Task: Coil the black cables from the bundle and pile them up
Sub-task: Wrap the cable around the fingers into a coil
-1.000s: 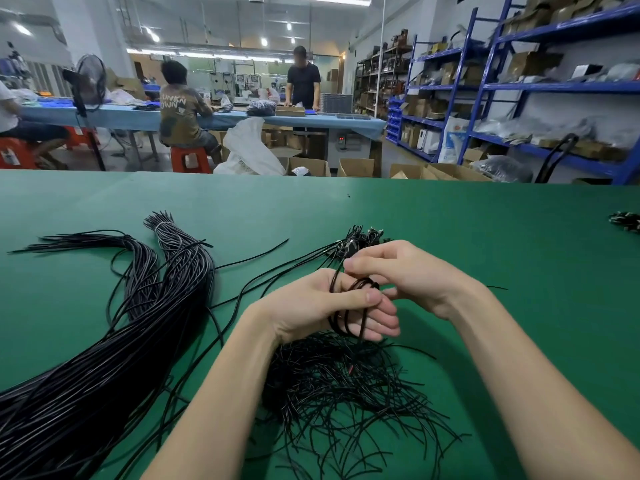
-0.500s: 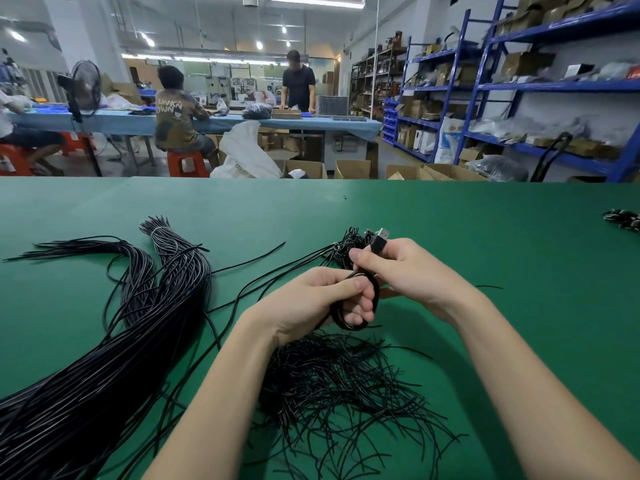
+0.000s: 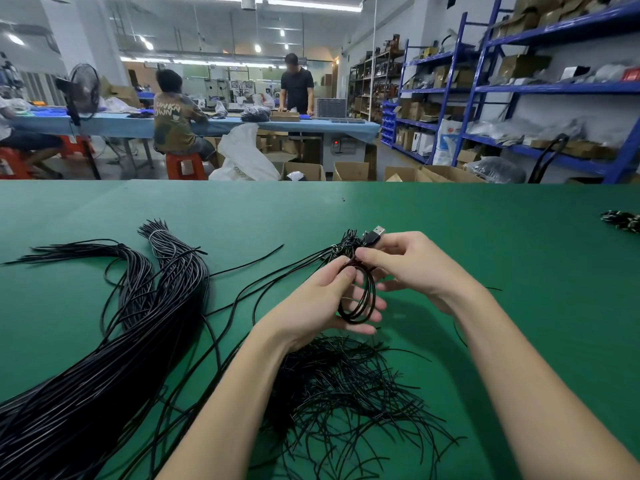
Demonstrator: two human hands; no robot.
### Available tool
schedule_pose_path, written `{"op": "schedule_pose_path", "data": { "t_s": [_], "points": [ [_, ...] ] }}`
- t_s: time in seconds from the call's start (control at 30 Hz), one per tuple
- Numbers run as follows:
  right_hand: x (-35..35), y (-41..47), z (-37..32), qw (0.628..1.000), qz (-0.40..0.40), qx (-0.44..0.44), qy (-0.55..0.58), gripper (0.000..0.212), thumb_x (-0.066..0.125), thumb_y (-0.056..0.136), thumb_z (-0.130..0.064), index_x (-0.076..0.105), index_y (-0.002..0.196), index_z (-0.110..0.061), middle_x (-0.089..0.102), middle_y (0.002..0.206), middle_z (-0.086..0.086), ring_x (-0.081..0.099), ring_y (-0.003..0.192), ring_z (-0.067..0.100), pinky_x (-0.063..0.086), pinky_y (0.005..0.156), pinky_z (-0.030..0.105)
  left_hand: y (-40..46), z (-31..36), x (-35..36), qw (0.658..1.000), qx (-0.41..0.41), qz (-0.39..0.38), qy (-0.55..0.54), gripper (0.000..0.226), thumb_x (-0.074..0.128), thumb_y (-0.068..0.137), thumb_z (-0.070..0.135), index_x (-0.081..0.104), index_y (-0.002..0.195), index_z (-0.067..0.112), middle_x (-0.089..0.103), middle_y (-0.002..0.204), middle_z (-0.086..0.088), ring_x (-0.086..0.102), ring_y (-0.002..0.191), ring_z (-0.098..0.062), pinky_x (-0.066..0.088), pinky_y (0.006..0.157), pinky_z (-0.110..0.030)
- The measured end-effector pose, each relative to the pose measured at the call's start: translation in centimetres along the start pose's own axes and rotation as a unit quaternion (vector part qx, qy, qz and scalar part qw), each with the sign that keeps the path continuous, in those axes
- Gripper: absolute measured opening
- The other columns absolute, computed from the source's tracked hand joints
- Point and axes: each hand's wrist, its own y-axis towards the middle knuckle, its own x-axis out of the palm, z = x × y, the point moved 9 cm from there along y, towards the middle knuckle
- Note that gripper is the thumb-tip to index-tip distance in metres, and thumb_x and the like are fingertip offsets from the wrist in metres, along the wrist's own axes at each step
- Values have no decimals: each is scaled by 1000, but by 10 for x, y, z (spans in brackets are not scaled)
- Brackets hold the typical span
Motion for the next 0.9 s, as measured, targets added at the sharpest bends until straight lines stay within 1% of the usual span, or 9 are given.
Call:
{"op": "schedule_pose_path", "data": {
  "t_s": [0.07, 0.13, 0.23, 0.4, 0.53, 0.63, 0.7, 0.8, 0.9],
  "points": [
    [-3, 0, 6, 999, 20, 7, 43, 19, 68, 97, -31, 78, 96, -15, 70, 75, -6, 61, 61, 6, 54, 57, 19, 1, -1, 0, 1000, 1, 4, 26, 33, 31, 111, 28, 47, 124, 2, 75, 87, -11, 71, 76, -20, 61, 69, -36],
    [-7, 2, 9, 997, 38, 9, 60, 19, 67, 97, -29, 80, 95, -16, 68, 74, -9, 58, 59, 4, 51, 54, 17, 2, -1, 2, 999, 1, 1, 38, 31, 31, 111, 27, 52, 121, 7, 74, 88, -8, 69, 76, -17, 60, 72, -36],
    [-1, 3, 11, 999, 0, 18, 32, 16, 69, 96, -26, 80, 91, -15, 70, 76, -6, 58, 64, 6, 52, 57, 18, 1, -1, 2, 999, -2, -2, 51, 30, 30, 111, 25, 57, 111, 13, 74, 86, -4, 69, 76, -16, 61, 76, -39],
    [7, 3, 13, 998, -51, 31, 26, 18, 71, 93, -34, 81, 92, -19, 72, 81, -1, 60, 73, 10, 51, 61, 18, -2, 9, 3, 994, 20, -2, 106, 31, 29, 111, 18, 59, 114, 10, 75, 91, -5, 74, 83, -23, 56, 72, -23],
    [12, 3, 16, 998, -45, 33, 32, 26, 71, 93, -35, 78, 102, -12, 68, 76, 2, 57, 62, 8, 51, 63, 22, -2, 8, 3, 997, 23, 10, 67, 30, 31, 111, 18, 59, 112, 9, 71, 96, -10, 75, 88, -31, 62, 76, -35],
    [12, 4, 15, 999, -23, 20, 12, 23, 68, 96, -35, 78, 106, -17, 71, 80, -3, 60, 62, 4, 54, 66, 21, -2, 2, 6, 1000, 16, 6, 23, 27, 32, 111, 19, 57, 116, 10, 67, 106, -9, 75, 85, -32, 63, 75, -40],
    [13, 3, 12, 1000, -17, 5, -9, 20, 66, 97, -36, 79, 105, -23, 73, 83, -6, 61, 63, 3, 54, 65, 20, -1, 0, 7, 1000, 13, 3, -3, 28, 30, 111, 17, 54, 123, 14, 69, 104, -5, 75, 80, -31, 64, 72, -41],
    [19, 0, 10, 1000, -15, -20, 0, 21, 65, 98, -38, 79, 106, -24, 68, 75, -4, 49, 55, 13, 42, 54, 22, 0, 2, 5, 999, 24, 9, -22, 27, 30, 111, 14, 54, 124, 18, 69, 92, -5, 70, 64, -22, 60, 60, -31],
    [23, -2, 15, 999, -1, -23, 45, 25, 63, 100, -36, 76, 108, -16, 63, 64, -3, 46, 41, 6, 37, 43, 15, 1, -1, 4, 998, 15, 3, -55, 25, 33, 110, 14, 52, 125, 12, 70, 82, -5, 55, 54, -14, 46, 52, -23]
  ]
}}
